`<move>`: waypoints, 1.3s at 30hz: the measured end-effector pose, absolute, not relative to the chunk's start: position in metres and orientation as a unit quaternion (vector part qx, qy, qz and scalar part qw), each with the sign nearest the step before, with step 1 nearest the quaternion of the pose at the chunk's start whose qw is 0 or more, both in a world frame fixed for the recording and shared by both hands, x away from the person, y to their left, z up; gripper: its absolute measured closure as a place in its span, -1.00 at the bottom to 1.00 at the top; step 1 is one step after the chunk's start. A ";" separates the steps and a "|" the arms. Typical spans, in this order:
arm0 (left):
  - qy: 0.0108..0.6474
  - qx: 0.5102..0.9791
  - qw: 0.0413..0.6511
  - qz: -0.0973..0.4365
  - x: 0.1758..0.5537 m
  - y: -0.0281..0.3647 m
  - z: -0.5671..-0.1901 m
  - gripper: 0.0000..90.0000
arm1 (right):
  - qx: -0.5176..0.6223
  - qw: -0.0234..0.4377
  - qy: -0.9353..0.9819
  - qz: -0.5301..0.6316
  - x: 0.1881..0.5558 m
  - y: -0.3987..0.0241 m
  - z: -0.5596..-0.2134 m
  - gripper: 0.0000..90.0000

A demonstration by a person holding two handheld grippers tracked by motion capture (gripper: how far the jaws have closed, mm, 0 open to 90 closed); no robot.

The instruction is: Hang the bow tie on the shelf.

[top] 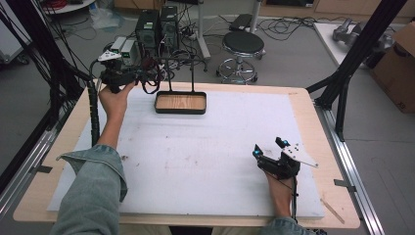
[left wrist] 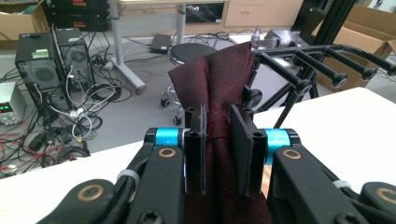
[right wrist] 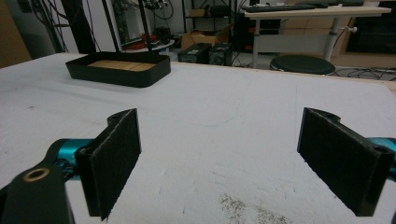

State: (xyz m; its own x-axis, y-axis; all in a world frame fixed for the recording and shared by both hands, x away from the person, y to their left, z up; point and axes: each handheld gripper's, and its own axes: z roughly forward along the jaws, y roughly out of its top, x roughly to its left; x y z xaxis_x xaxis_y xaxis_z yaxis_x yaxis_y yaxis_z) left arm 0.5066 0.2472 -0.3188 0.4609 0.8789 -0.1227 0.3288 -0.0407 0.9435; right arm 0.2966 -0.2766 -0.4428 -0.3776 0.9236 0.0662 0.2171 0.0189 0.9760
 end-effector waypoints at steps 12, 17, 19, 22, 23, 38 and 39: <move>0.456 0.679 0.518 0.251 0.507 0.248 -0.331 0.63 | 0.450 0.329 0.634 0.537 0.297 -0.277 -0.443 -0.72; 0.457 0.677 0.521 0.247 0.507 0.249 -0.332 0.57 | 0.448 0.332 0.634 0.536 0.297 -0.277 -0.443 -0.72; 0.456 0.678 0.520 0.248 0.506 0.250 -0.331 0.56 | 0.449 0.331 0.633 0.536 0.297 -0.277 -0.443 -0.72; 0.456 0.677 0.522 0.248 0.504 0.251 -0.329 0.52 | 0.450 0.329 0.634 0.536 0.297 -0.277 -0.443 -0.72; 0.454 0.677 0.523 0.249 0.504 0.251 -0.329 0.49 | 0.448 0.331 0.634 0.536 0.297 -0.277 -0.443 -0.72; 0.426 0.681 0.541 0.248 0.460 0.264 -0.322 -0.01 | 0.448 0.332 0.635 0.535 0.297 -0.276 -0.443 -0.72; 0.423 0.683 0.540 0.249 0.456 0.264 -0.323 -0.05 | 0.448 0.332 0.635 0.535 0.297 -0.276 -0.443 -0.72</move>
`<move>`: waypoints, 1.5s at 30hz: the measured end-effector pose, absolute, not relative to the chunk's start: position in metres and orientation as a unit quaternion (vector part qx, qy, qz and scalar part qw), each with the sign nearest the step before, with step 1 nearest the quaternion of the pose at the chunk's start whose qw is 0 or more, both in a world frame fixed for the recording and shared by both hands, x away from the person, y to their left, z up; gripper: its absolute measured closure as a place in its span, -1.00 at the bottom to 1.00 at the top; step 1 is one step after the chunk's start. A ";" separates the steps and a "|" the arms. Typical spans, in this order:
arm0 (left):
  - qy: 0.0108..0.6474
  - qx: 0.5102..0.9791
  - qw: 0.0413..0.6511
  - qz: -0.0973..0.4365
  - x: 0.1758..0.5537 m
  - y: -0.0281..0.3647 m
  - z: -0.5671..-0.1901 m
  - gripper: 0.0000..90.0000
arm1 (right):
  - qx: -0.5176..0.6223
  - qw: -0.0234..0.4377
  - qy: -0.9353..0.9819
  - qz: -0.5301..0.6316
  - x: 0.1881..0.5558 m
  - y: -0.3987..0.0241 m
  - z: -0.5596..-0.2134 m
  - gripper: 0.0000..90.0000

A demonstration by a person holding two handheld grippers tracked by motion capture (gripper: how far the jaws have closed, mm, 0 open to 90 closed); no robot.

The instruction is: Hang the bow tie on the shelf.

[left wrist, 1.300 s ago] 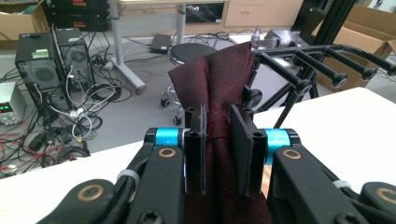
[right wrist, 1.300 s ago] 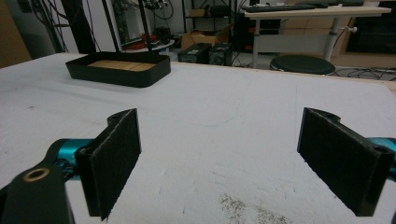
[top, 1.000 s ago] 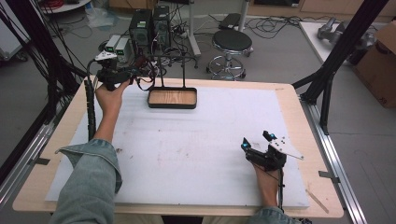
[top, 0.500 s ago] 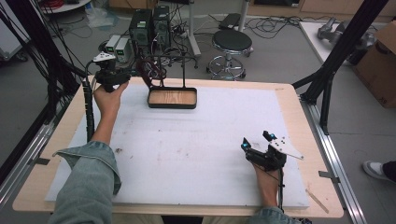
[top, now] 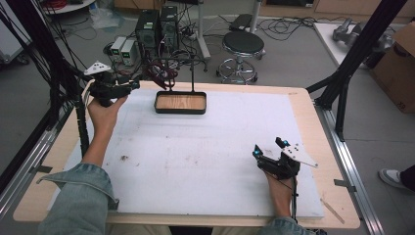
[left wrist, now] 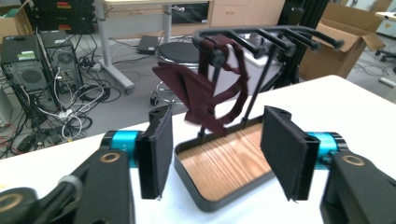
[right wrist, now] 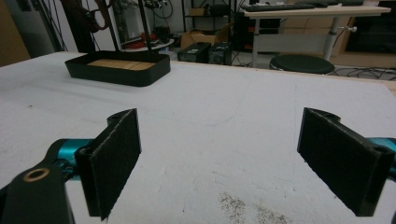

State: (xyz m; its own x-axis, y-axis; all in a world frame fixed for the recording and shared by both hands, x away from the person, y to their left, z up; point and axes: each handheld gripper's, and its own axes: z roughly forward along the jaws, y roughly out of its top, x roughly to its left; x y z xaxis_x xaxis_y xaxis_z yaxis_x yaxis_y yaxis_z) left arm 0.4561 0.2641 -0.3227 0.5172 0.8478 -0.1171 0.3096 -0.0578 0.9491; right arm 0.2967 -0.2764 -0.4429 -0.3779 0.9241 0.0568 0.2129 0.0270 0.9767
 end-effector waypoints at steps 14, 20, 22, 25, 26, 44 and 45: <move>0.382 0.690 0.555 0.264 0.385 0.259 -0.328 -0.46 | 0.450 0.333 0.634 0.533 0.296 -0.277 -0.443 -0.72; 0.358 0.697 0.560 0.270 0.354 0.258 -0.342 -0.56 | 0.451 0.333 0.633 0.534 0.296 -0.277 -0.443 -0.72; 0.353 0.696 0.563 0.272 0.345 0.258 -0.349 -0.59 | 0.451 0.334 0.633 0.533 0.298 -0.277 -0.443 -0.72; 0.359 0.694 0.560 0.275 0.332 0.257 -0.361 -0.59 | 0.455 0.331 0.631 0.534 0.298 -0.277 -0.443 -0.72; 0.360 0.696 0.557 0.275 0.326 0.257 -0.369 -0.59 | 0.455 0.331 0.631 0.533 0.298 -0.277 -0.443 -0.72; 0.385 0.722 0.512 0.260 0.301 0.254 -0.423 -0.60 | 0.457 0.329 0.636 0.528 0.298 -0.277 -0.444 -0.72; 0.386 0.724 0.510 0.260 0.301 0.254 -0.424 -0.60 | 0.457 0.329 0.636 0.528 0.298 -0.277 -0.444 -0.72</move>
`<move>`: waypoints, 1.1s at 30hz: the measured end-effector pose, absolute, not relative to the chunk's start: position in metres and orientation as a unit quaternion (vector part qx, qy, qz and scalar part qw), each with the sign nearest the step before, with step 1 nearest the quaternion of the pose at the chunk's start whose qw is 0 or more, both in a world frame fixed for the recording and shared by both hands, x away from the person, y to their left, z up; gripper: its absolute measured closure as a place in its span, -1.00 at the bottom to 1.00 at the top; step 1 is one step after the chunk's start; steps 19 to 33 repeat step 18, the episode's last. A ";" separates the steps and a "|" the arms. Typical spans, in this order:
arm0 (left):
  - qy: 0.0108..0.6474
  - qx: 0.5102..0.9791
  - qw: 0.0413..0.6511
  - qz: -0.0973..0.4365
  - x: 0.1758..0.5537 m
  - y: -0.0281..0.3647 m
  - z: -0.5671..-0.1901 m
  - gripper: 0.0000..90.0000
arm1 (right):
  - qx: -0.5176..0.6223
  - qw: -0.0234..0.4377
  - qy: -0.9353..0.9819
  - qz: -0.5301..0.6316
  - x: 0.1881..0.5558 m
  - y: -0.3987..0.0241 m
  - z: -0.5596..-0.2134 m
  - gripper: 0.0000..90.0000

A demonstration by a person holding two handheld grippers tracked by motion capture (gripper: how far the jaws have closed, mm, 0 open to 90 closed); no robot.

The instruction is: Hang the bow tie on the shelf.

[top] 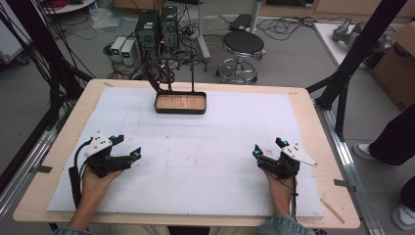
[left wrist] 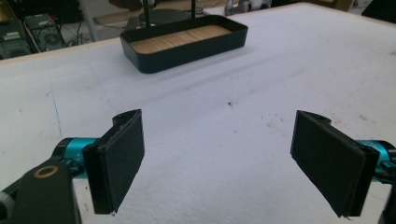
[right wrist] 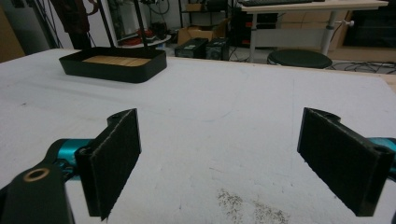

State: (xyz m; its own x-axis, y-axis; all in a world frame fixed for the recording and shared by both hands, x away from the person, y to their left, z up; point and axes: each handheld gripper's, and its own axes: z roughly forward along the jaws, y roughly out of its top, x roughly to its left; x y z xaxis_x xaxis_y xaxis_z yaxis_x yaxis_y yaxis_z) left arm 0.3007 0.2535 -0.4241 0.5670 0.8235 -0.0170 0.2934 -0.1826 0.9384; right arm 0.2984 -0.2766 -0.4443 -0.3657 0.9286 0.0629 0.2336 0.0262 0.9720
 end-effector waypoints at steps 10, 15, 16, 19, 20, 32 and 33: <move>0.392 0.744 0.485 0.241 0.305 0.248 -0.436 -0.60 | 0.457 0.328 0.637 0.527 0.299 -0.276 -0.444 -0.72; 0.398 0.750 0.475 0.231 0.307 0.248 -0.440 -0.60 | 0.457 0.328 0.639 0.525 0.299 -0.276 -0.445 -0.72; 0.401 0.750 0.473 0.230 0.308 0.248 -0.441 -0.60 | 0.457 0.328 0.639 0.525 0.299 -0.276 -0.444 -0.72; 0.402 0.753 0.469 0.227 0.309 0.249 -0.442 -0.60 | 0.457 0.328 0.640 0.525 0.299 -0.276 -0.444 -0.72; 0.402 0.753 0.469 0.227 0.309 0.249 -0.442 -0.60 | 0.457 0.328 0.640 0.525 0.299 -0.276 -0.444 -0.72; 0.402 0.753 0.469 0.227 0.309 0.249 -0.442 -0.60 | 0.457 0.328 0.640 0.525 0.299 -0.276 -0.444 -0.72; 0.402 0.753 0.469 0.227 0.309 0.249 -0.442 -0.60 | 0.457 0.328 0.640 0.525 0.299 -0.276 -0.444 -0.72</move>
